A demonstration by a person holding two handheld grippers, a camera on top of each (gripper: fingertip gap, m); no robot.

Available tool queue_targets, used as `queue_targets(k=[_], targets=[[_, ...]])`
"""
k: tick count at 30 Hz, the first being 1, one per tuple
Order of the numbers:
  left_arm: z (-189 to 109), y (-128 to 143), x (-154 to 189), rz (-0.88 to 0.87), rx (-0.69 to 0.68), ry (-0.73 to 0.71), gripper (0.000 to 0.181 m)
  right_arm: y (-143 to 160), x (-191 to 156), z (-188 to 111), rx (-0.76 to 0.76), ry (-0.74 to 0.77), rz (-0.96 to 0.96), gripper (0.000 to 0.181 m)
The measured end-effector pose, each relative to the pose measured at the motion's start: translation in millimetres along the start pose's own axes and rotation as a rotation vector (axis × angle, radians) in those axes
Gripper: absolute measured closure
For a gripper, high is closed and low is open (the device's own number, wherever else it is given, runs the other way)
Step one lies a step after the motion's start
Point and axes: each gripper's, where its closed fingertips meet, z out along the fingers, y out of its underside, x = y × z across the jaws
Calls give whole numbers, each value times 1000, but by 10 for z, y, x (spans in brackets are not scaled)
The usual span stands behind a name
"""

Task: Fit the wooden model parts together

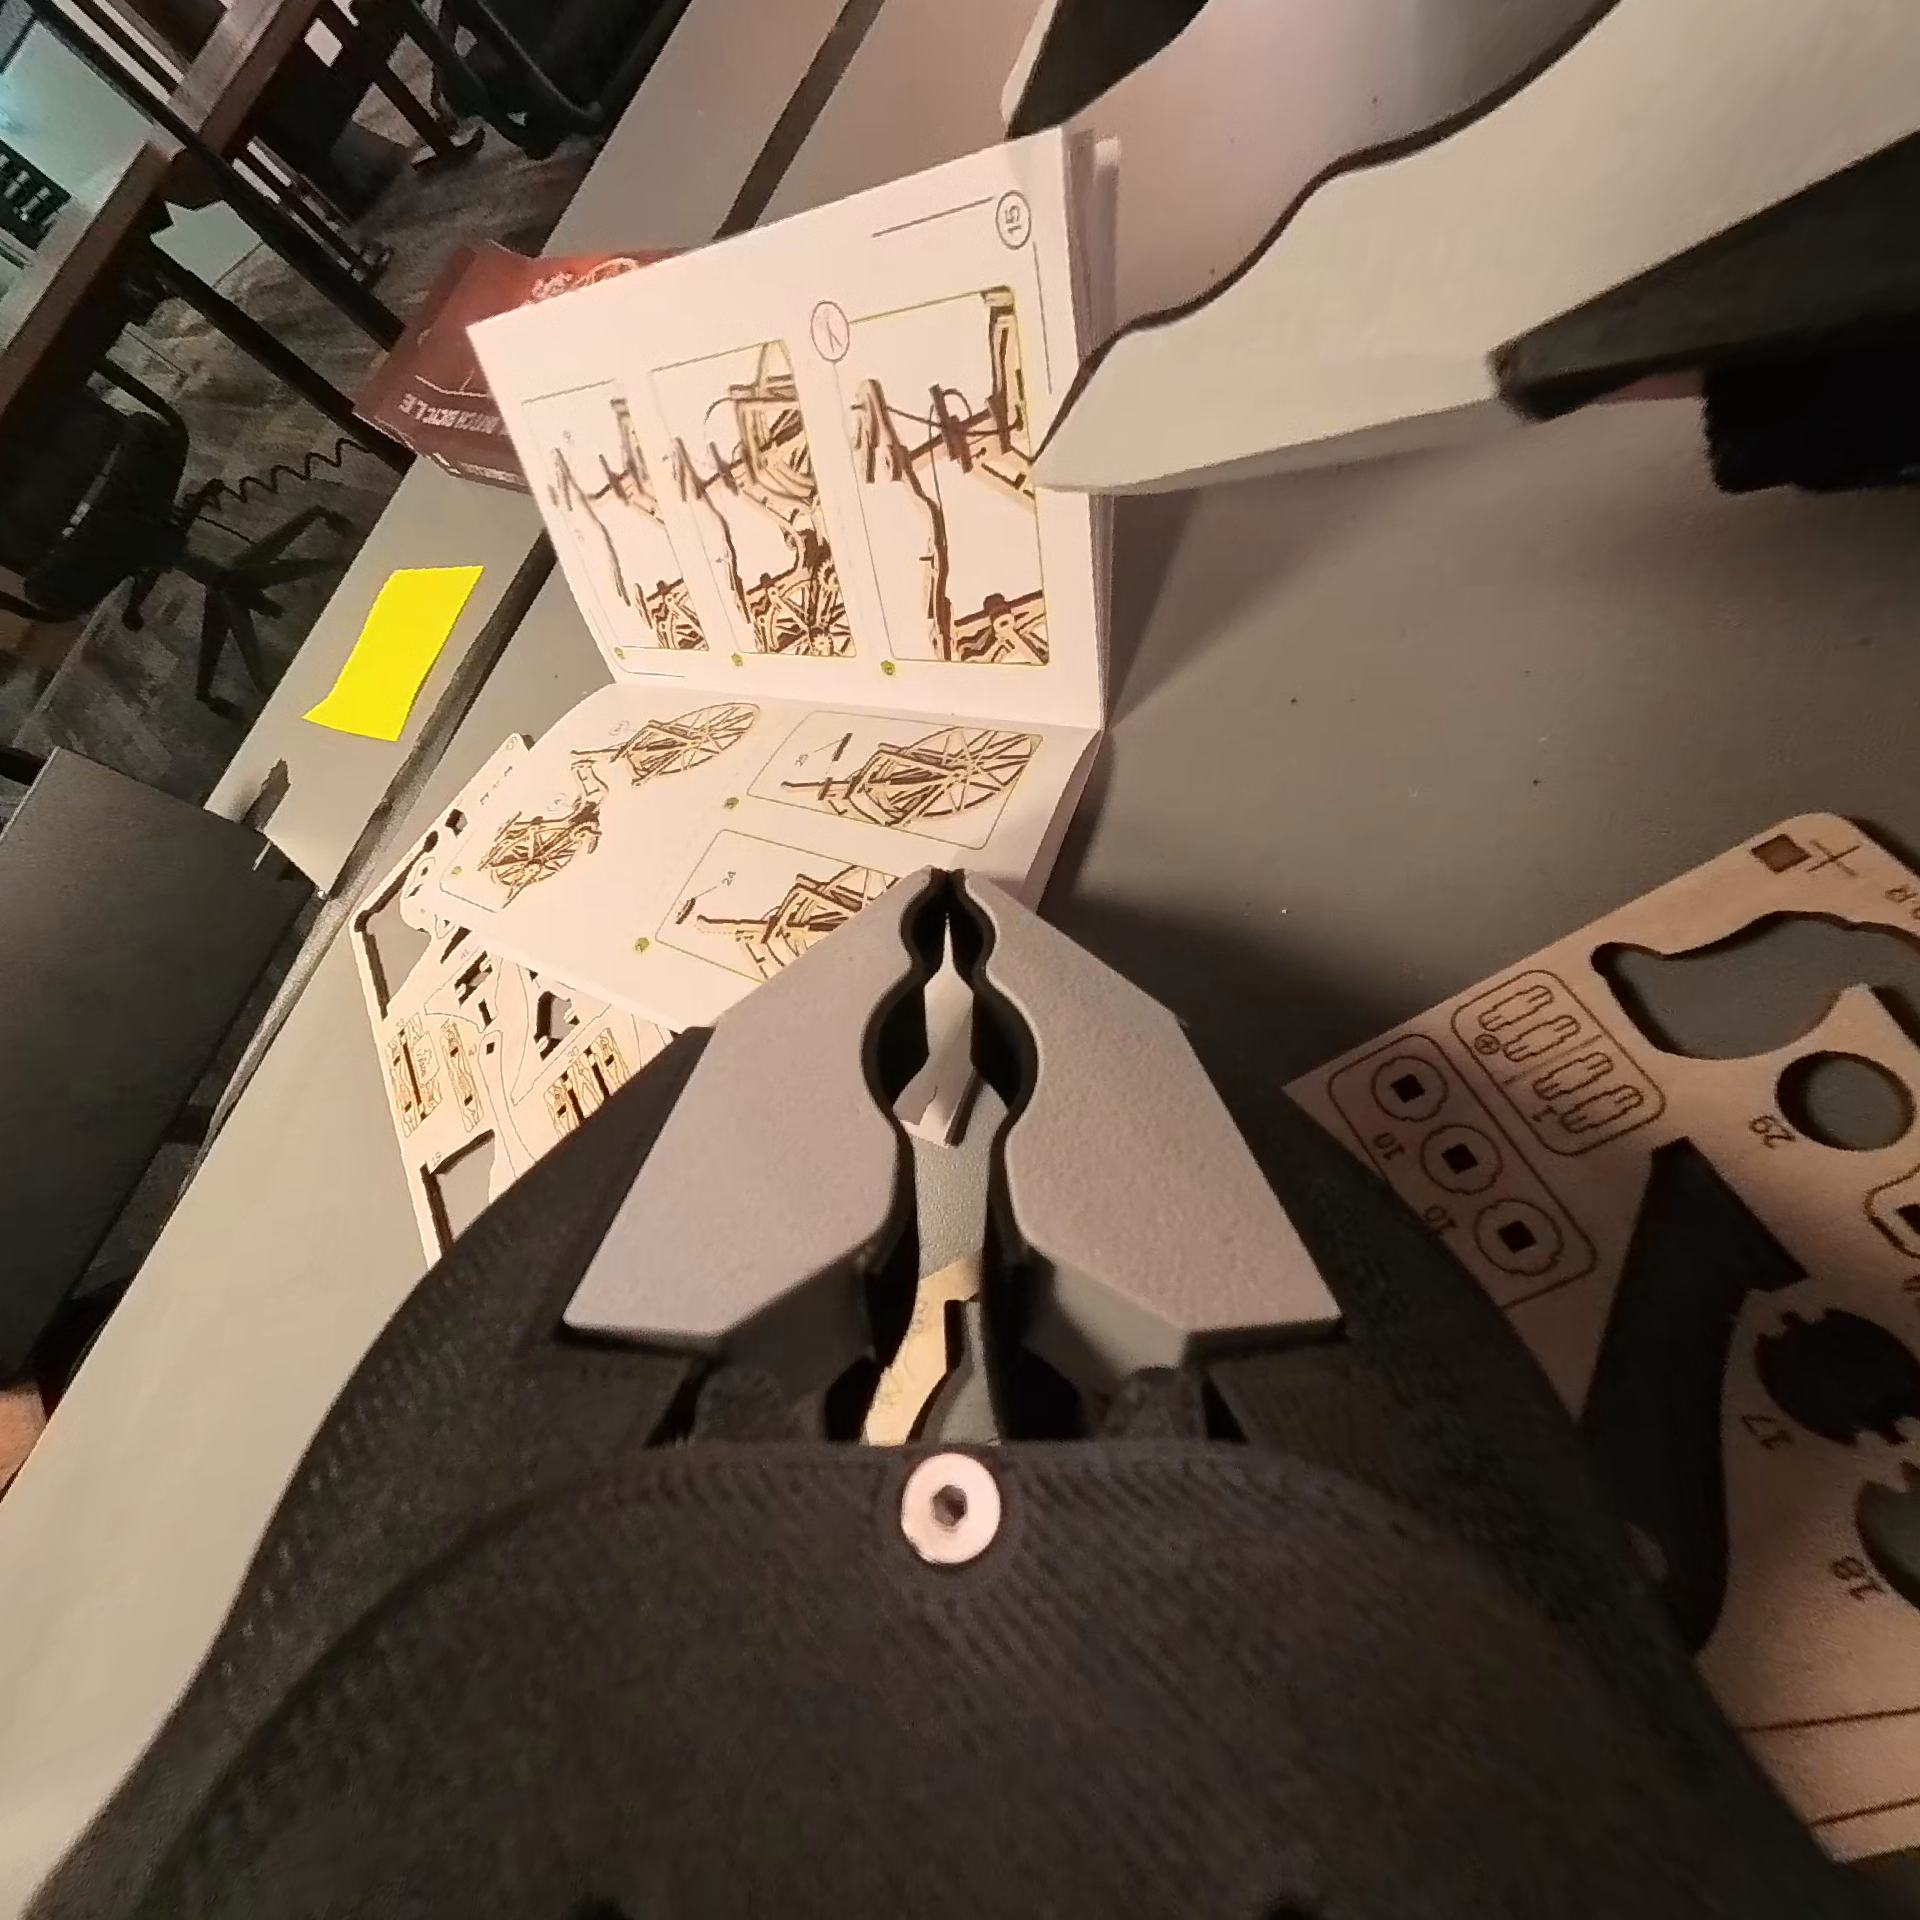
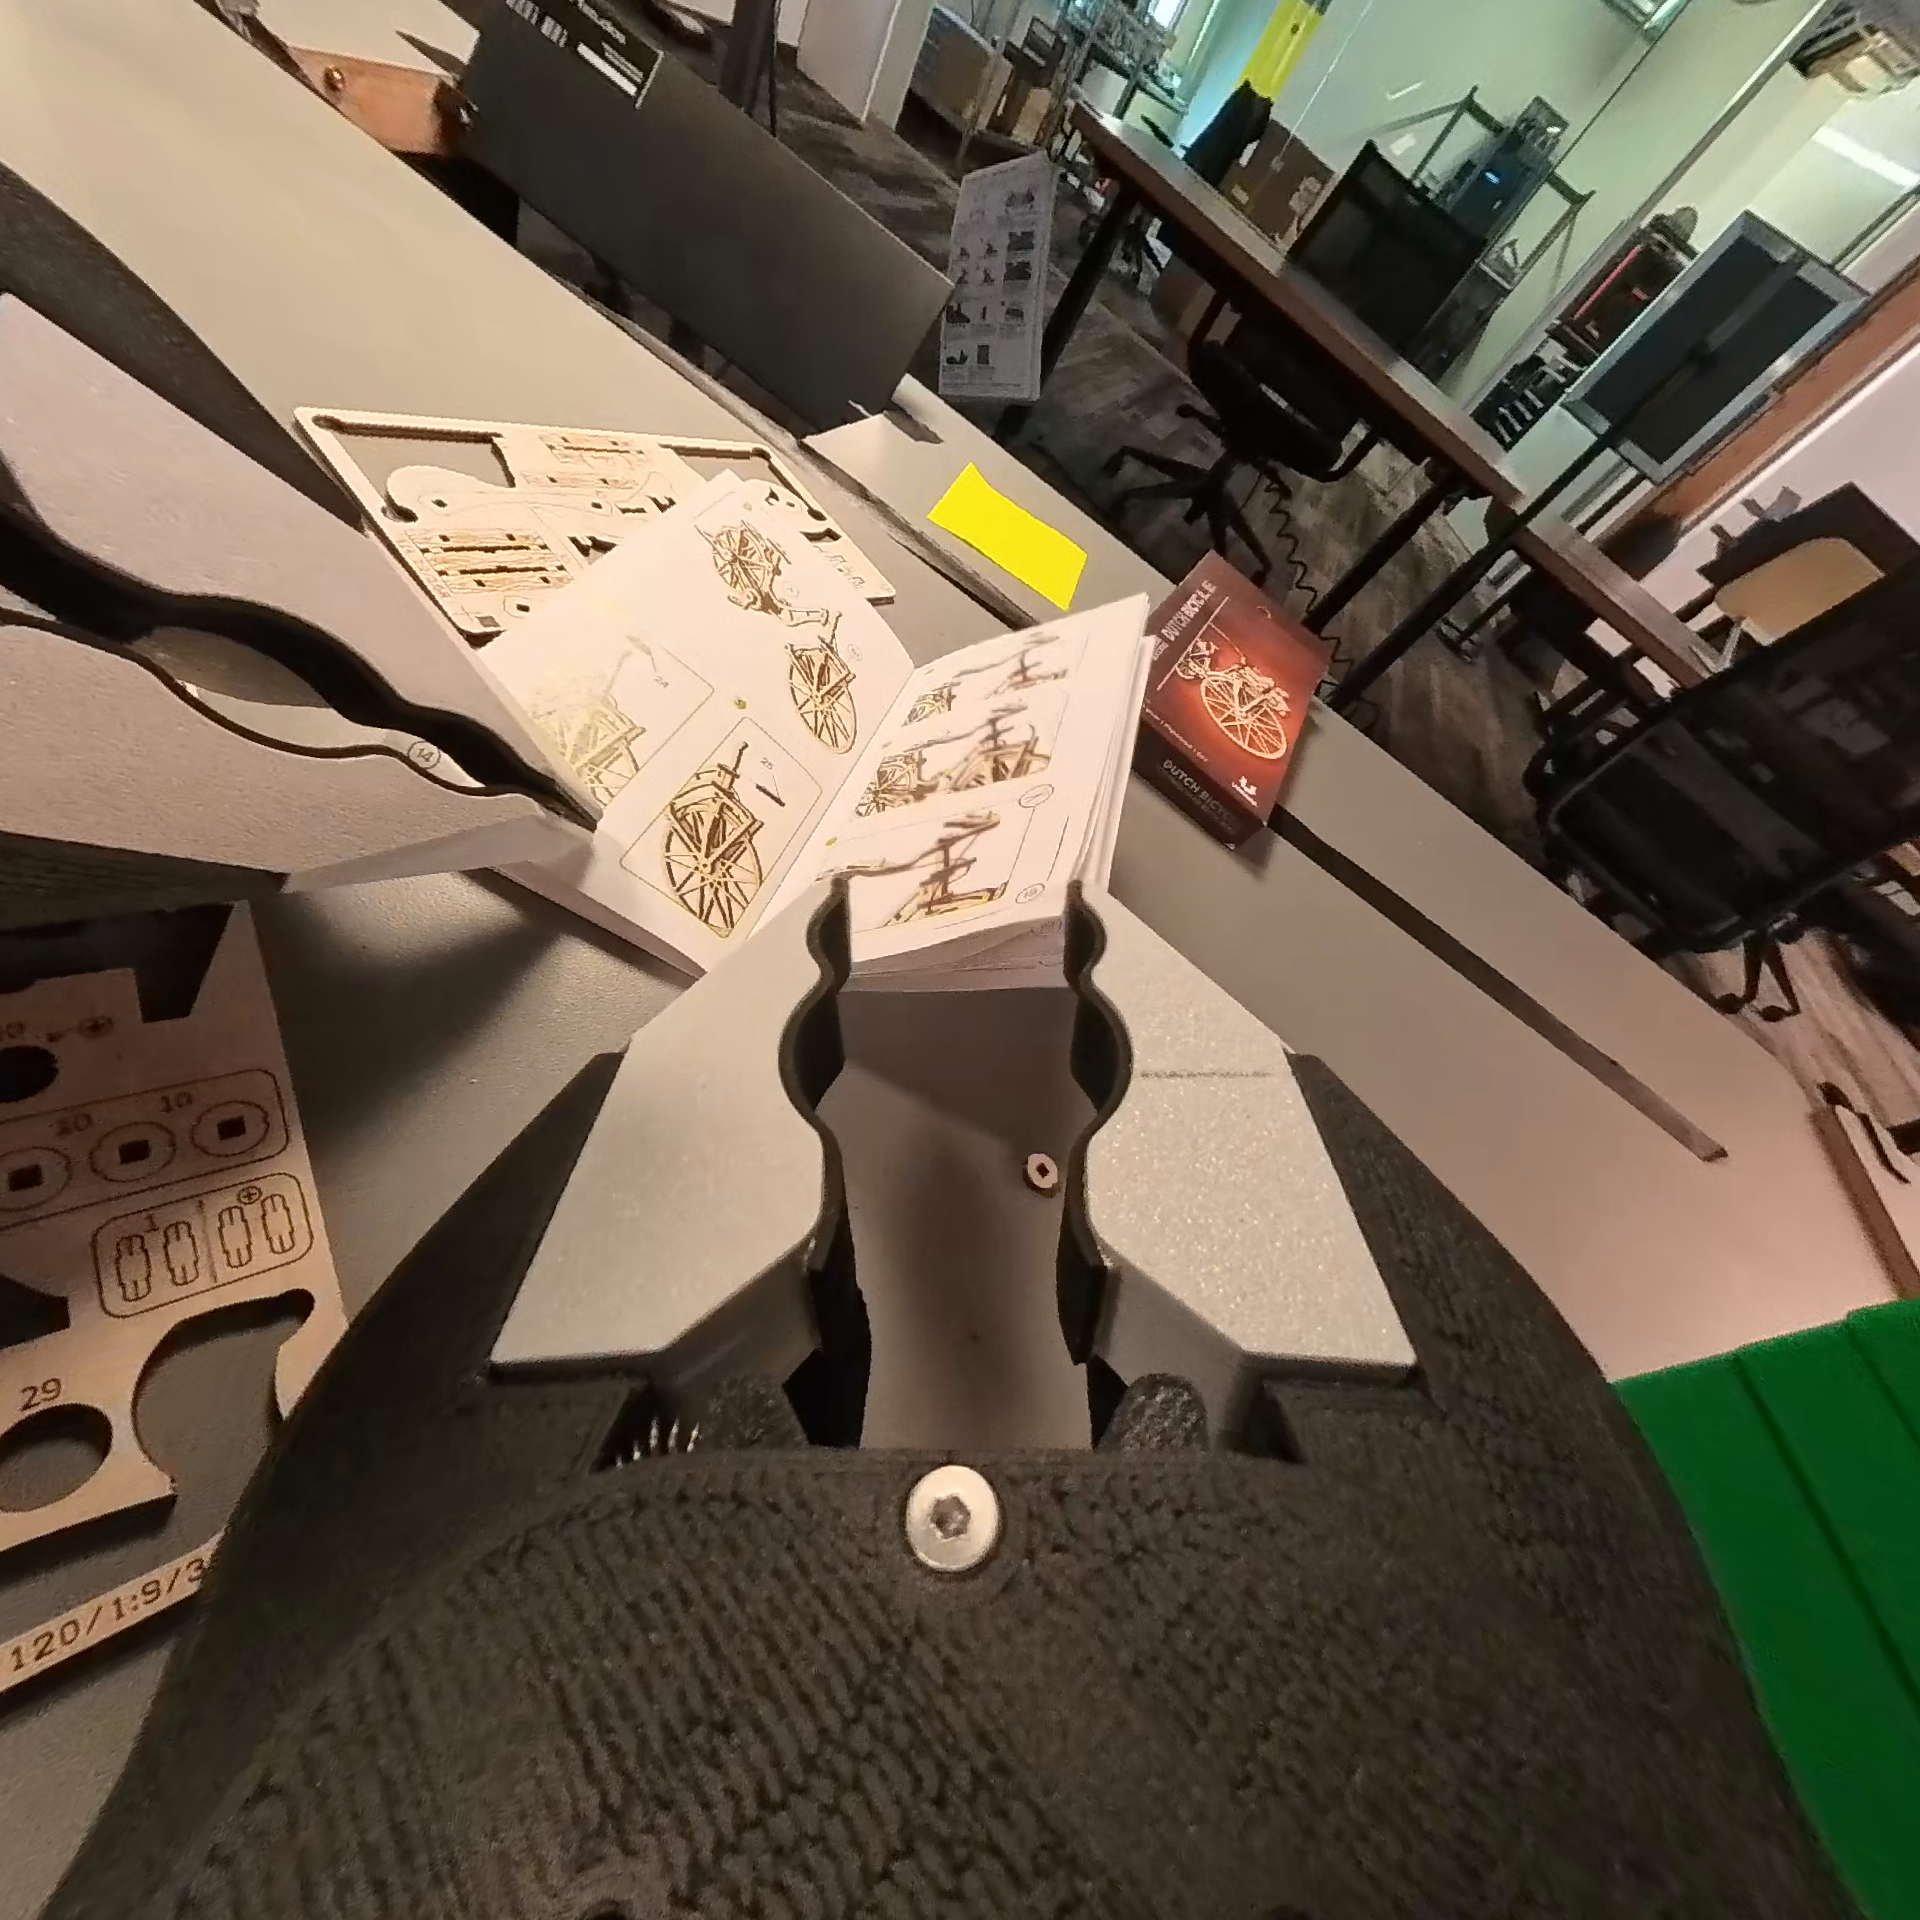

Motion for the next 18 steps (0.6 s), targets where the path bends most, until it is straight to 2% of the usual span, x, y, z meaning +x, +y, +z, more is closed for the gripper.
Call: queue_targets(k=[18], targets=[[-6, 7, -4, -2, 0, 2, 181, -10, -90, 11, 1, -34, -26, 150]])
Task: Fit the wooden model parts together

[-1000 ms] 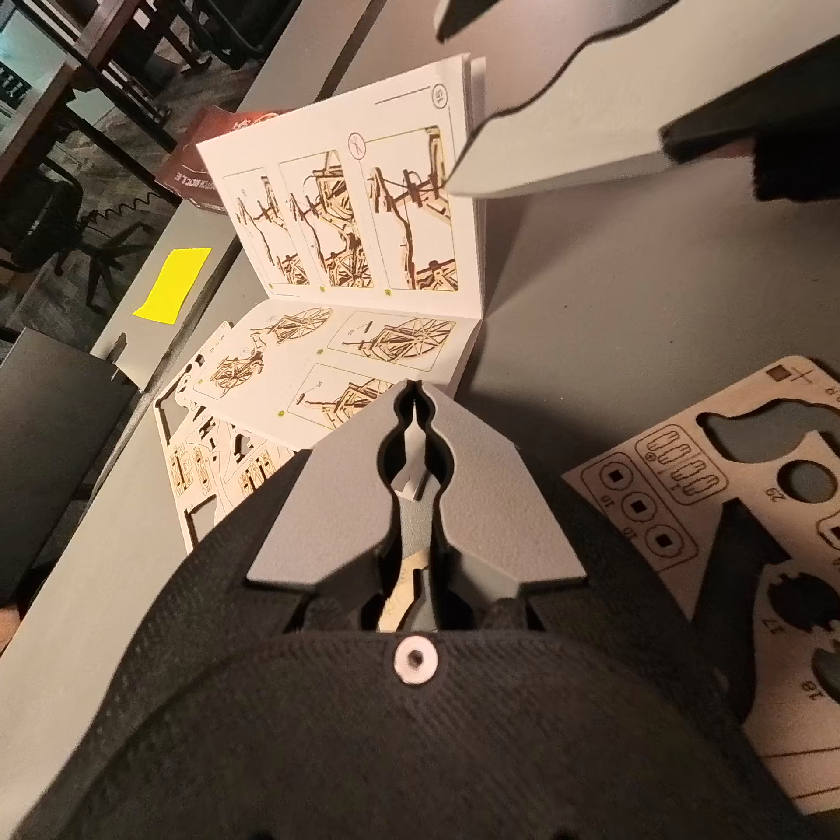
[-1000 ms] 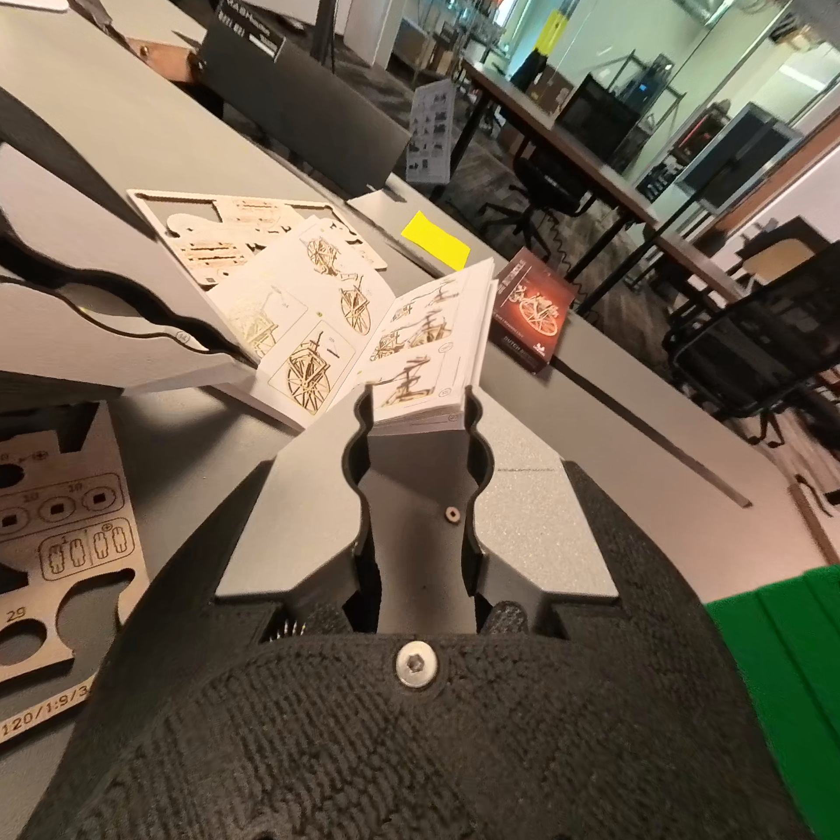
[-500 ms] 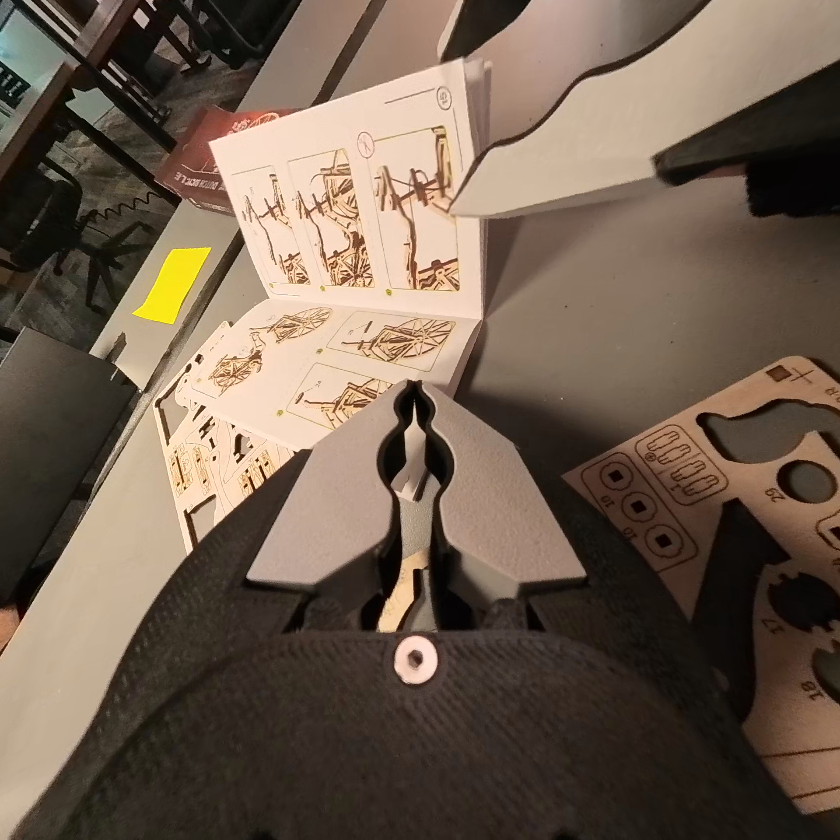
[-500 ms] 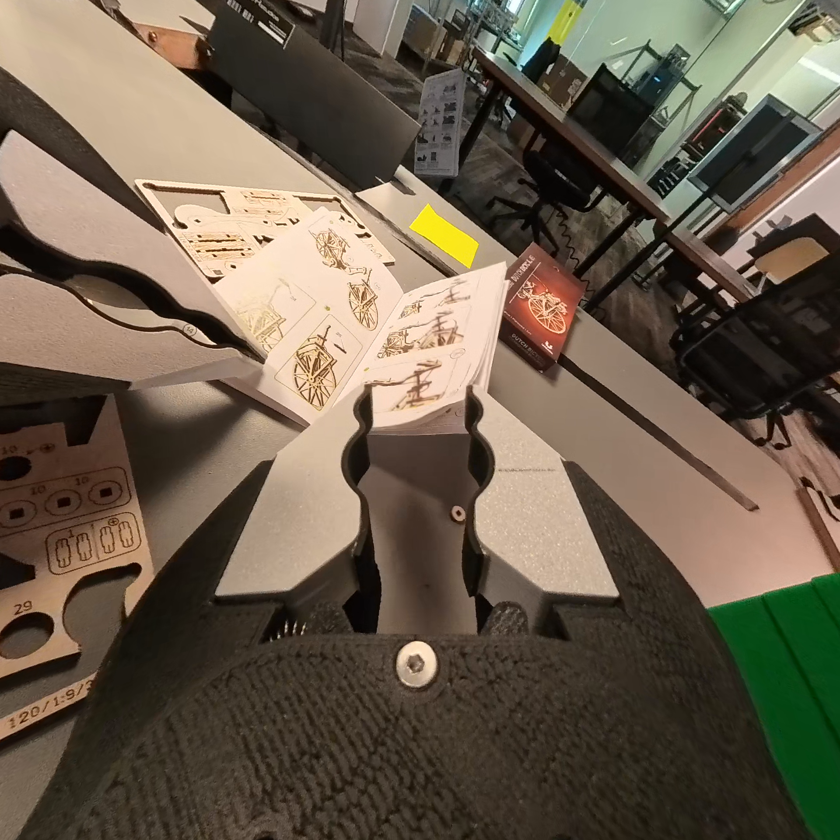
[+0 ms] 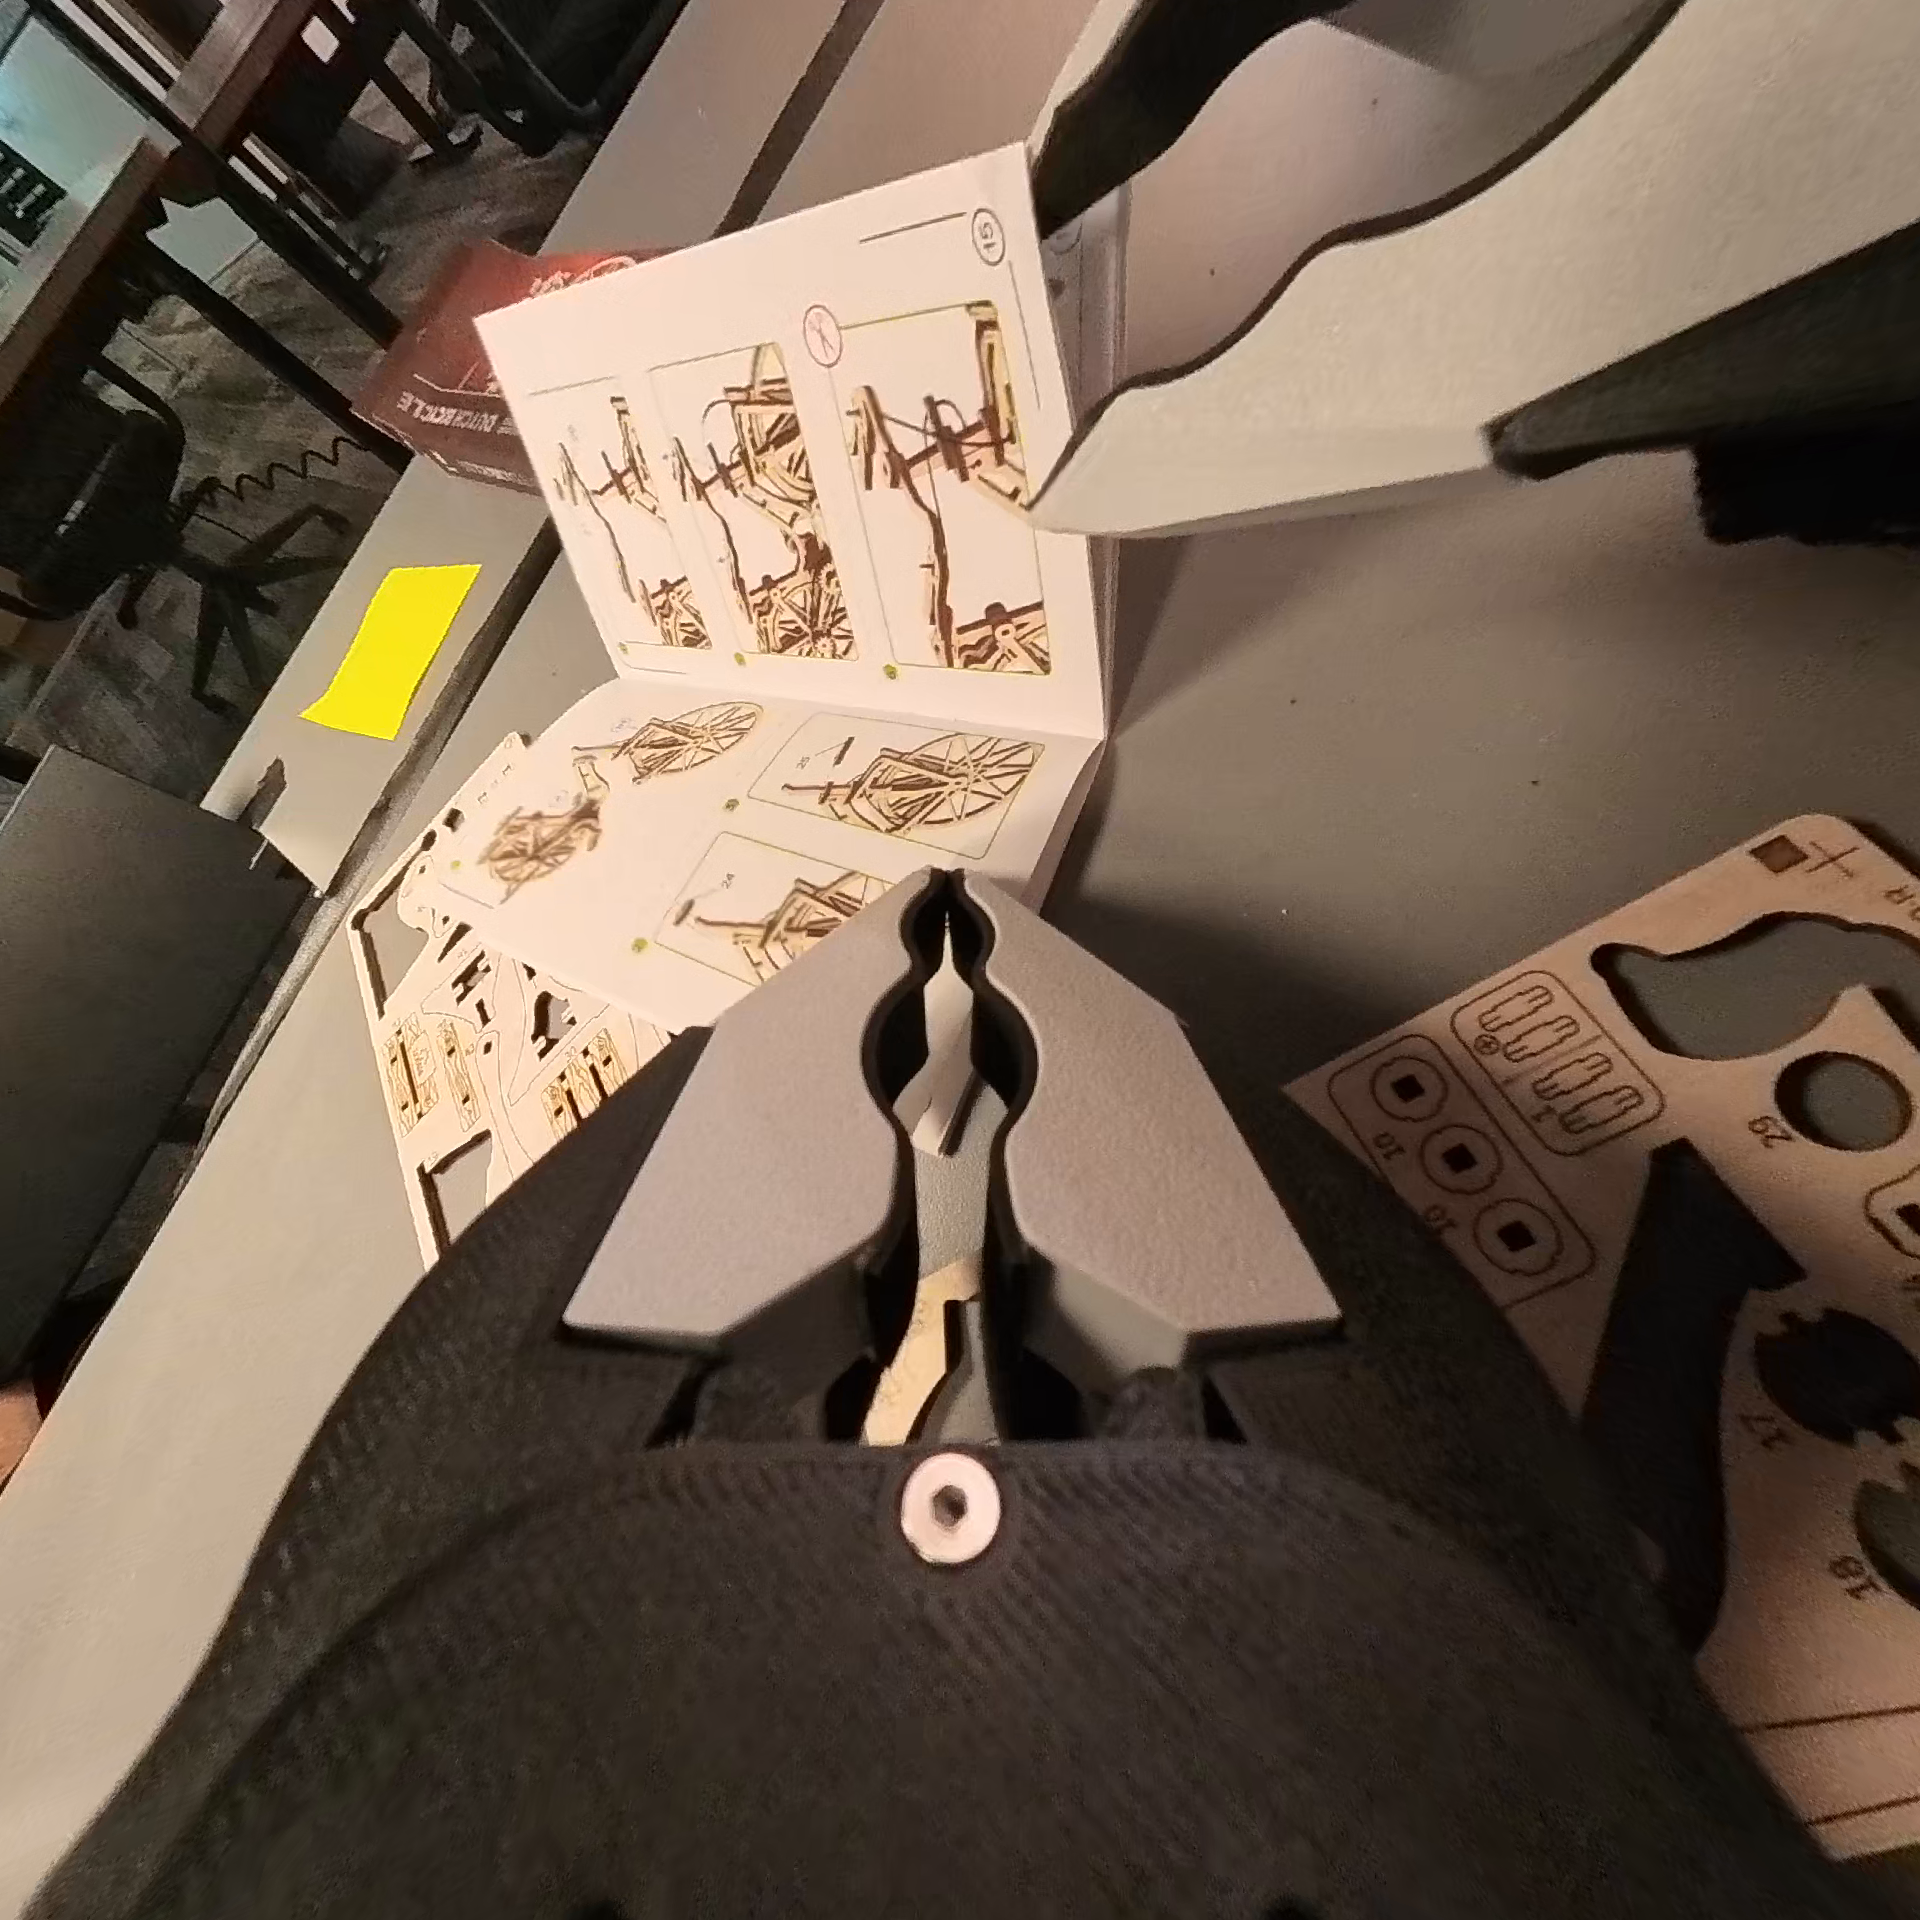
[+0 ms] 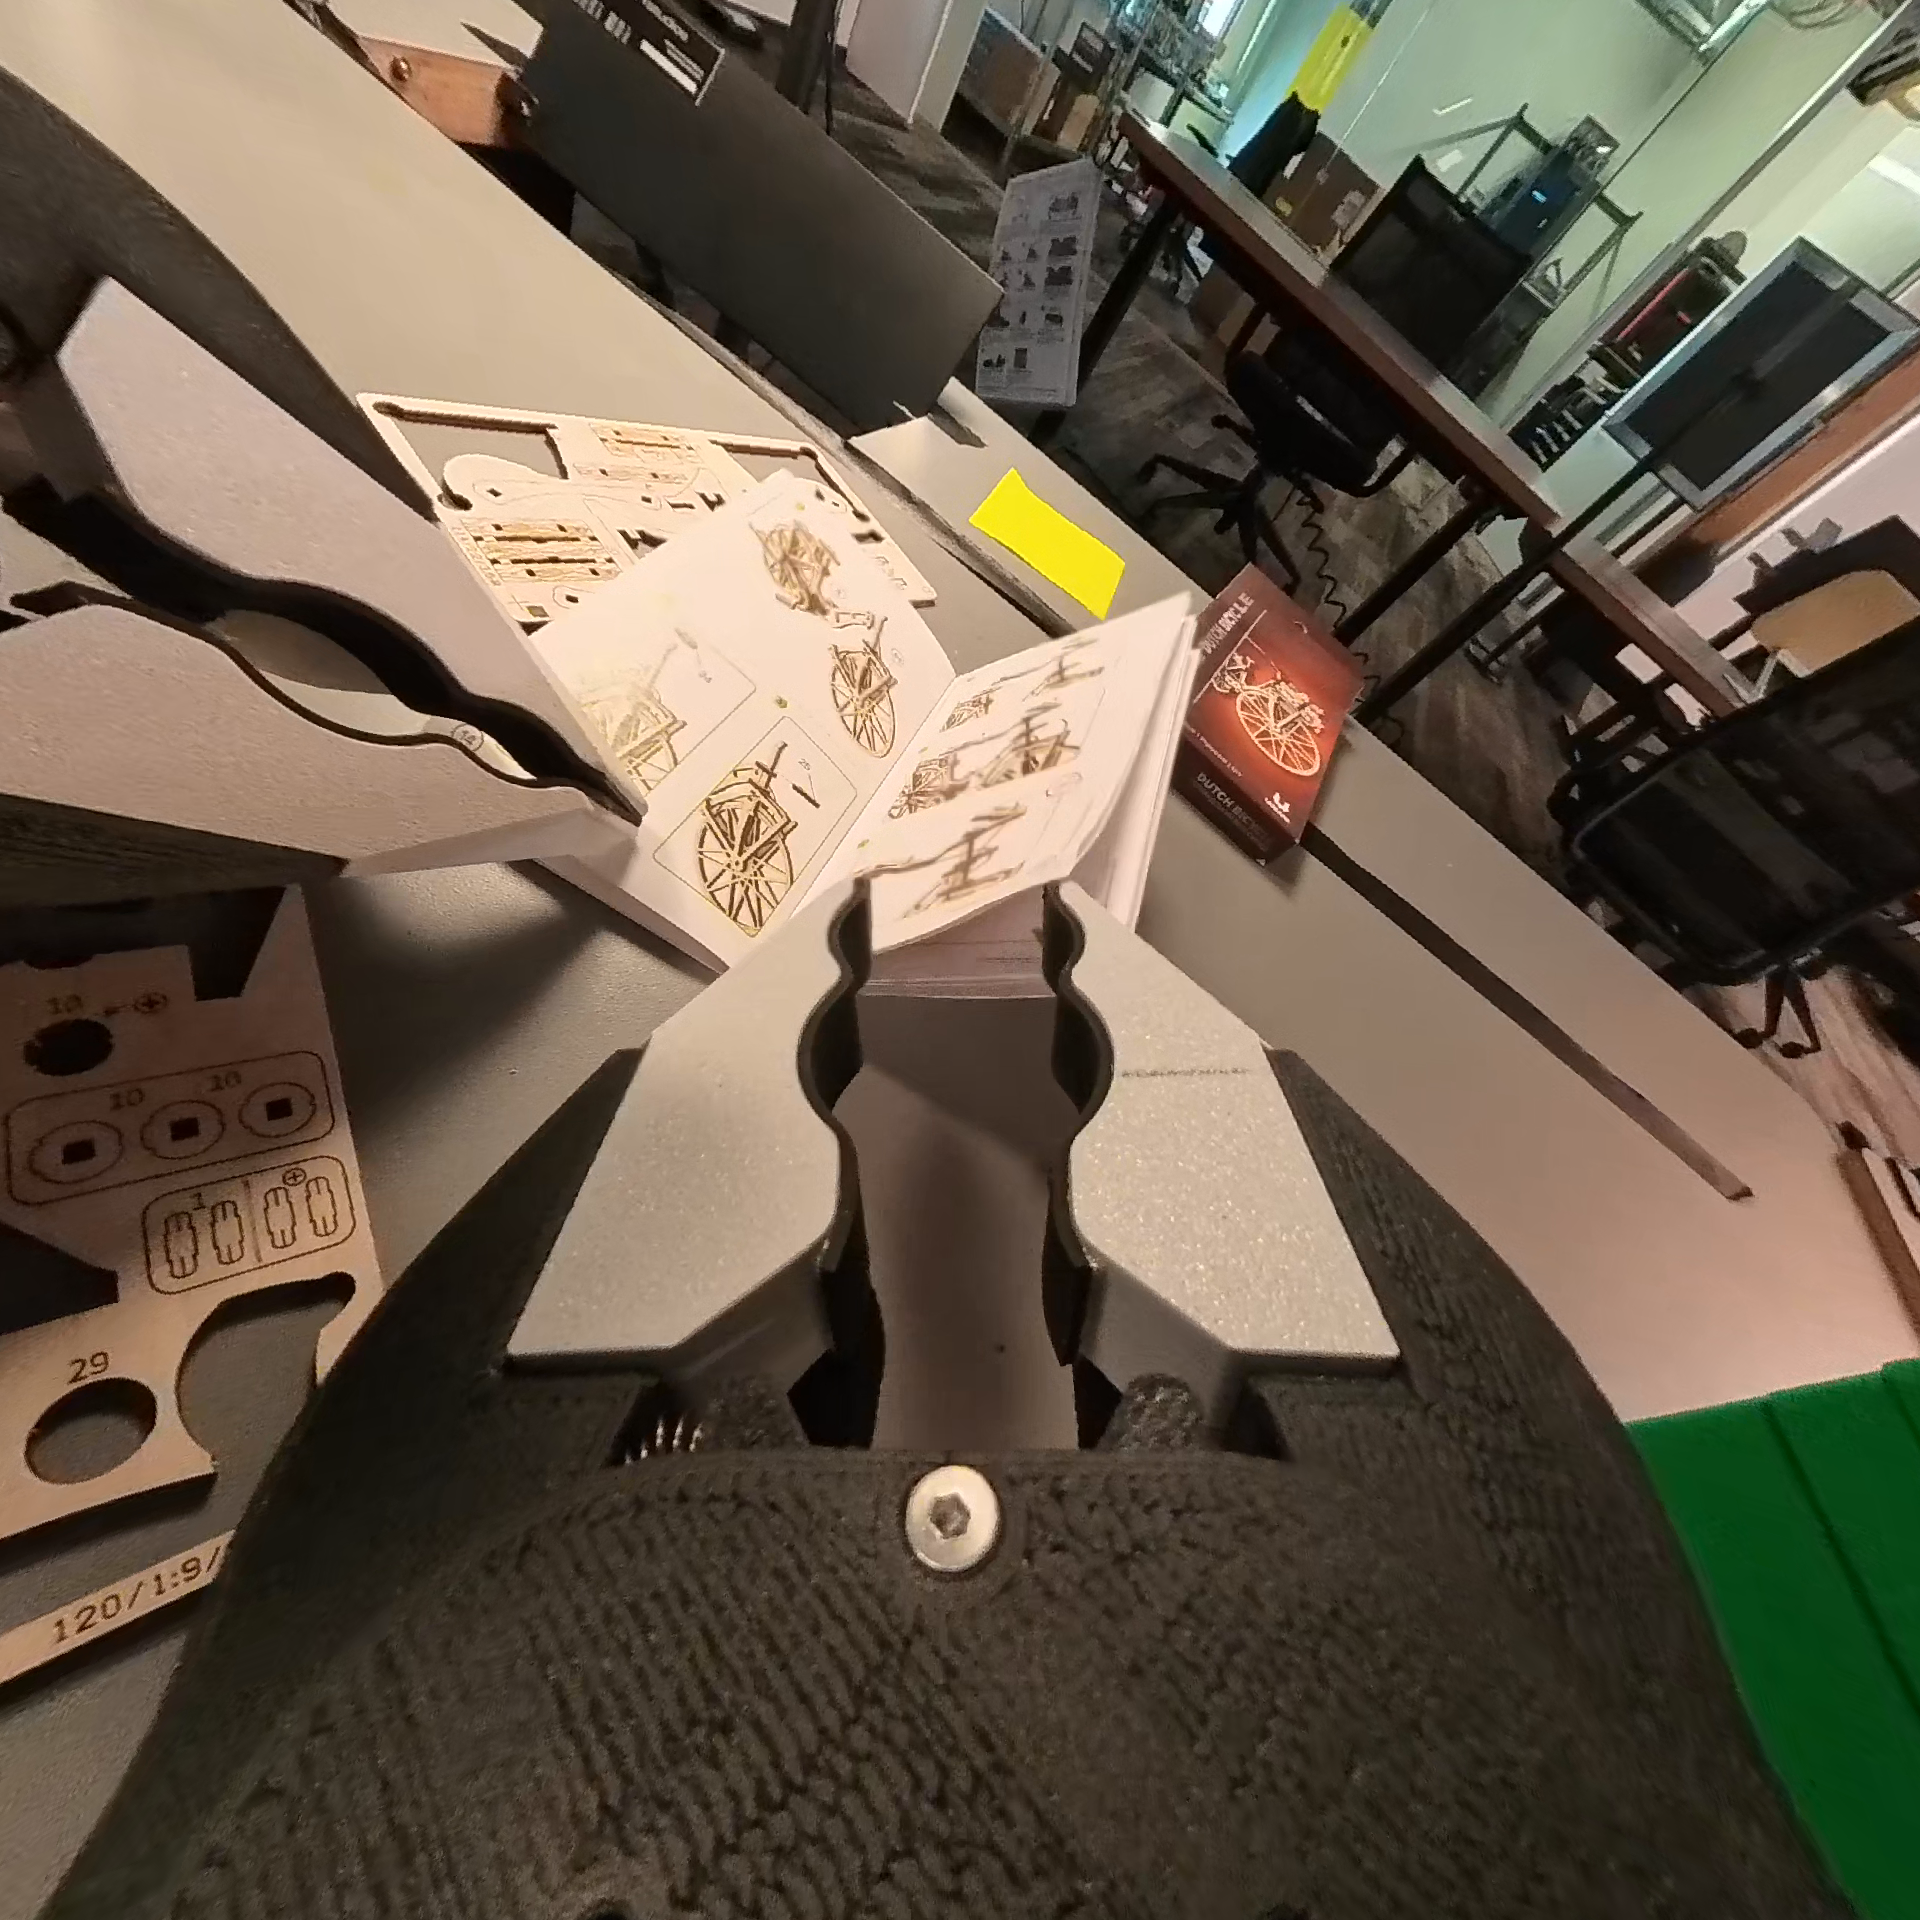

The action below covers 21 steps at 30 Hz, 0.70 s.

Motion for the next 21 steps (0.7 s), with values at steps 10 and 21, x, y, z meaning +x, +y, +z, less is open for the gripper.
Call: queue_targets(k=[10, 21], targets=[[-1, 3, 0, -27, 3, 27, 181, -19, 73, 54, 28, 51, 53, 178], [-362, -385, -358, -566, 367, 204, 156, -92, -98, 137, 65, 25, -108, 181]])
